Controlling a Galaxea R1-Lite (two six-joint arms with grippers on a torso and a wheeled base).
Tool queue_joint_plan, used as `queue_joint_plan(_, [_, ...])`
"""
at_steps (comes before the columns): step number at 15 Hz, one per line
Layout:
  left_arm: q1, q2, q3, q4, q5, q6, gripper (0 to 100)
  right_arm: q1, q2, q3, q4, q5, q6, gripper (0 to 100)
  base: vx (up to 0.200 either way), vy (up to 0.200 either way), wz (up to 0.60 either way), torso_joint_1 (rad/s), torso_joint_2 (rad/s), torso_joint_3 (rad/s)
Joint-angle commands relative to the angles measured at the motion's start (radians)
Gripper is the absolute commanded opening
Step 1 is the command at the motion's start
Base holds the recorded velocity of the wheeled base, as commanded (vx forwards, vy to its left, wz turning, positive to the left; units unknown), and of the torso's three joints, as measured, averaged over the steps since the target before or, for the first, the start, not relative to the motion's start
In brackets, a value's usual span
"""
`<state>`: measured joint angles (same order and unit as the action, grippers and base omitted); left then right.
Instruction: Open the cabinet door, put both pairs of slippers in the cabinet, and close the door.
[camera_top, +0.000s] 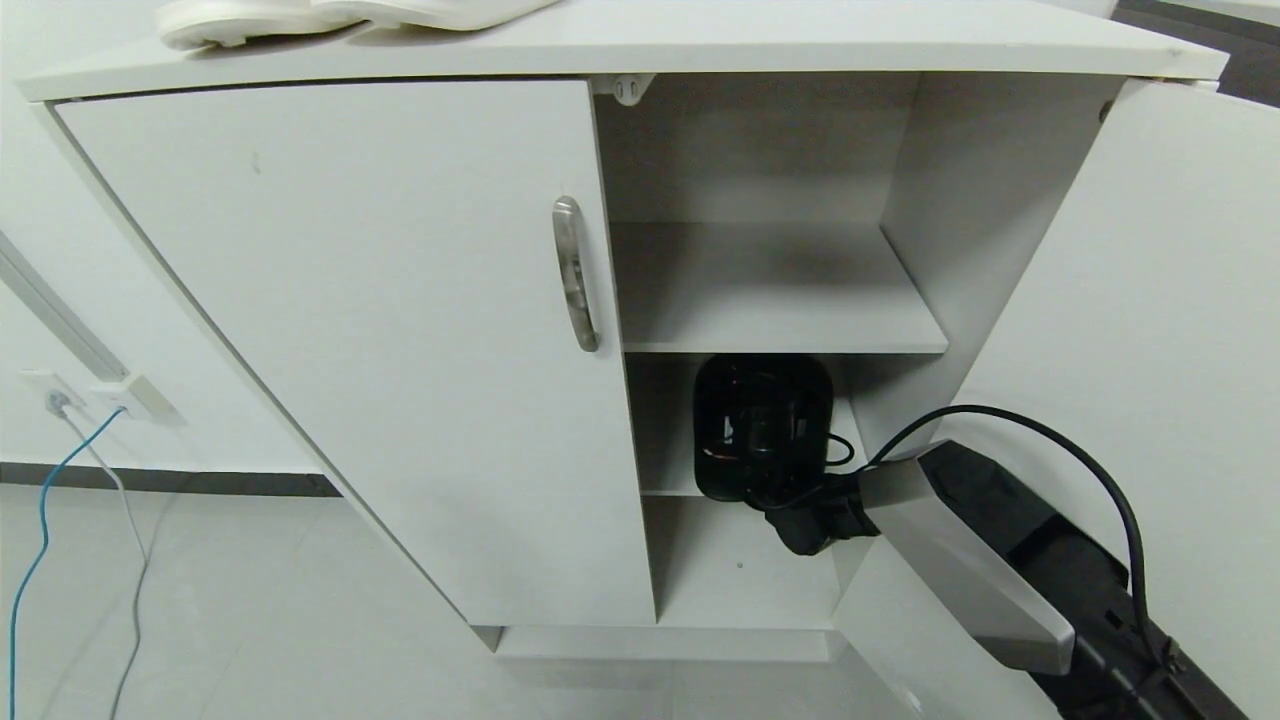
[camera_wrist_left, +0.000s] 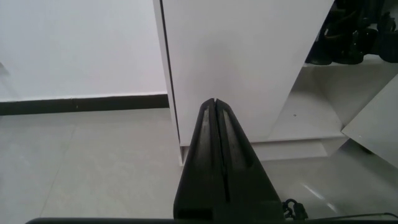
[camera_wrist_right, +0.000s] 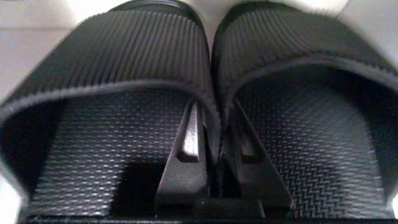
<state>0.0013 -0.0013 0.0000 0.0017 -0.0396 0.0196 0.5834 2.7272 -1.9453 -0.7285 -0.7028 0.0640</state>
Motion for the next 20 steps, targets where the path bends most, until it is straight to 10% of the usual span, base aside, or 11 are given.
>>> queue_joint_plan(1, [0.0, 0.001, 0.0, 0.0, 0.0, 0.0, 0, 0.004, -0.015, 0.017, 0.0, -0.001, 0.0, 0, 0.0, 0.0, 0.0, 0.0, 0.0, 0.0])
queue_joint_plan(2, [0.0, 0.001, 0.0, 0.0, 0.0, 0.0, 0, 0.006, -0.021, 0.02, 0.0, -0.001, 0.002, 100, 0.0, 0.0, 0.0, 0.0, 0.0, 0.0])
queue_joint_plan(7, [0.0, 0.001, 0.0, 0.0, 0.0, 0.0, 0, 0.018, -0.1, 0.147, -0.043, -0.003, 0.003, 100, 0.0, 0.0, 0.0, 0.0, 0.0, 0.0])
queue_joint_plan(20, [0.0, 0.001, 0.0, 0.0, 0.0, 0.0, 0, 0.194, -0.569, 1.026, -0.37, -0.009, 0.01, 100, 0.0, 0.0, 0.0, 0.0, 0.0, 0.0])
